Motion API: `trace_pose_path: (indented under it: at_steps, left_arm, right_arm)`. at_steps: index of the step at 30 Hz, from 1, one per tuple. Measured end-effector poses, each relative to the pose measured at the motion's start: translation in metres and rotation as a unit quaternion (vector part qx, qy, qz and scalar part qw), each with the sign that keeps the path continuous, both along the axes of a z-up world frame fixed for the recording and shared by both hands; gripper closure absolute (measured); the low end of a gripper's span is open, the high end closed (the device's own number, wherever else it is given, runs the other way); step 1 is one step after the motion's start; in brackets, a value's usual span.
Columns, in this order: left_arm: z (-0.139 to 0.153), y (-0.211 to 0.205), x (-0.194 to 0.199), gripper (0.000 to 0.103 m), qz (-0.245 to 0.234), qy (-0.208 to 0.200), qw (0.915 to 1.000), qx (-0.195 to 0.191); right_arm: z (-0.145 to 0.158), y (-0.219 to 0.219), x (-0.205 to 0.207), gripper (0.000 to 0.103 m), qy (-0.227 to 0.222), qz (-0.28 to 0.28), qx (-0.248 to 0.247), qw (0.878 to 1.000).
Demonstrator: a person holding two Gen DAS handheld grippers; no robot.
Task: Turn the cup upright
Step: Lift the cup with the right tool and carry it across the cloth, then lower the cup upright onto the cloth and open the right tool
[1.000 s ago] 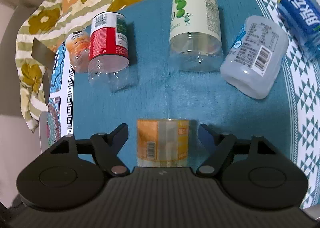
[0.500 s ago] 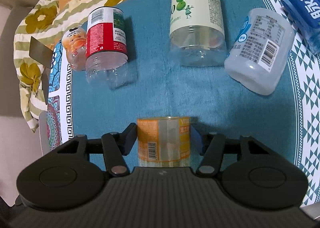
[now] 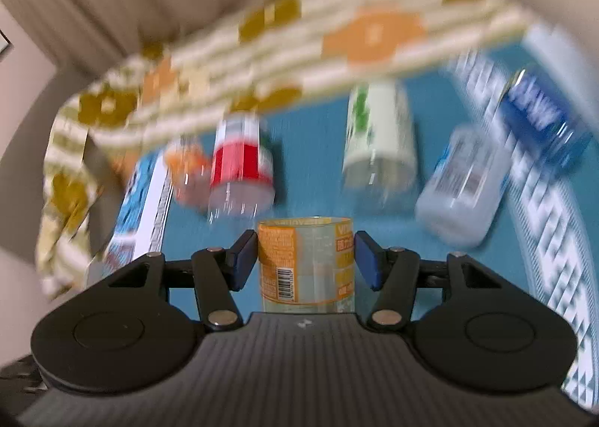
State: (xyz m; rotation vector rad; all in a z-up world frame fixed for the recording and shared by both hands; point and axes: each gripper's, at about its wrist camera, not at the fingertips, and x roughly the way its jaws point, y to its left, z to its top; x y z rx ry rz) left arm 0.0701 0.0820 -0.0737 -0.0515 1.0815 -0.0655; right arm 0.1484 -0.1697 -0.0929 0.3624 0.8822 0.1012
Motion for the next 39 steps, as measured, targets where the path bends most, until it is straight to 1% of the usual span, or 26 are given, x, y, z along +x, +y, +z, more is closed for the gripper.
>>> trace_pose_path:
  at_steps: [3,5,8,10,13,19,30,39]
  left_arm:
    - [0.000,0.002,-0.001,0.000,-0.004,-0.011,0.9999,-0.002]
    - [-0.001,0.002,-0.003,0.000,-0.013,-0.017,0.9998,0.002]
    - [-0.005,0.001,-0.006,0.000,-0.032,-0.019,0.9992,0.017]
    - [-0.009,0.001,-0.008,0.000,-0.040,-0.020,0.9986,0.028]
    - [-0.014,0.002,-0.010,0.000,-0.047,-0.018,0.9981,0.035]
    - [-0.019,-0.002,-0.011,0.000,-0.064,-0.017,0.9968,0.044]
    - [-0.022,-0.014,-0.014,0.000,-0.075,-0.021,0.9963,0.037]
    - [-0.028,-0.019,-0.016,0.000,-0.071,-0.012,0.9969,0.031]
  right_arm:
    - [-0.008,0.011,-0.020,0.031,-0.082,-0.030,-0.049,0.995]
    - [-0.019,0.018,-0.029,0.031,-0.115,-0.050,-0.068,0.990]
    - [-0.035,0.025,-0.034,0.031,-0.132,-0.073,-0.075,0.986]
    - [-0.044,0.032,-0.035,0.031,-0.144,-0.080,-0.079,0.983]
    - [-0.049,0.040,-0.038,0.031,-0.165,-0.083,-0.098,0.978]
    - [-0.055,0.048,-0.051,0.030,-0.184,-0.081,-0.112,0.973]
    - [-0.052,0.051,-0.076,0.030,-0.173,-0.044,-0.125,0.976]
    - [-0.055,0.051,-0.084,0.029,-0.176,-0.024,-0.137,0.974]
